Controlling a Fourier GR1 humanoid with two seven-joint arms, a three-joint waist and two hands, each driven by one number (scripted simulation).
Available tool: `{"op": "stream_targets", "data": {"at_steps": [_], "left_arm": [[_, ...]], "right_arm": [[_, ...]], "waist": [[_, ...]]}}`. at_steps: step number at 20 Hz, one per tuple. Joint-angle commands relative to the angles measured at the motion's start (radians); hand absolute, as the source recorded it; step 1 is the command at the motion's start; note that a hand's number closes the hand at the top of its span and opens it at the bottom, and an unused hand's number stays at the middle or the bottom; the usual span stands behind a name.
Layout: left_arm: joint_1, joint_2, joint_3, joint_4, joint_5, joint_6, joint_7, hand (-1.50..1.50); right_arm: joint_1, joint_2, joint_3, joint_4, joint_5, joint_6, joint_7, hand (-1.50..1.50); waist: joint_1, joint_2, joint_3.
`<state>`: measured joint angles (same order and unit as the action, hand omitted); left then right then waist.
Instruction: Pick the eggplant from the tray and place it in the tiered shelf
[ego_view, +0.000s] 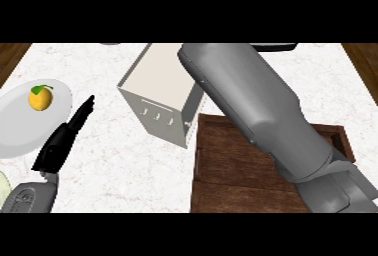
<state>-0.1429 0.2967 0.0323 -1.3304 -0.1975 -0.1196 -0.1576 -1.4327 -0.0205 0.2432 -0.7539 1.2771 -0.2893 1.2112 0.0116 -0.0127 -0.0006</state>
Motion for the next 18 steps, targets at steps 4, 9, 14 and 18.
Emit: {"op": "stream_targets", "data": {"at_steps": [4,9,14,18], "left_arm": [[0.032,-0.013,0.021,0.006,0.0,0.034,0.027,0.0],[0.051,0.004,0.037,-0.002,0.011,0.025,0.016,0.0],[0.078,0.006,0.03,-0.001,0.003,0.021,0.002,0.0],[0.094,0.01,0.046,0.003,0.012,0.024,0.001,0.0]], "right_arm": [[-0.013,0.001,-0.132,-0.172,0.166,-0.087,0.275,-1.5],[0.06,0.02,-0.22,-0.316,0.177,0.015,0.276,-1.5],[0.144,0.02,-0.199,-0.533,0.143,0.067,0.276,-1.5],[0.222,0.02,-0.167,-0.704,0.154,0.125,0.264,-1.5]], "waist": [[-0.065,-0.026,0.003],[-0.088,-0.048,0.004],[-0.094,-0.052,0.004],[-0.099,-0.054,0.003]]}}
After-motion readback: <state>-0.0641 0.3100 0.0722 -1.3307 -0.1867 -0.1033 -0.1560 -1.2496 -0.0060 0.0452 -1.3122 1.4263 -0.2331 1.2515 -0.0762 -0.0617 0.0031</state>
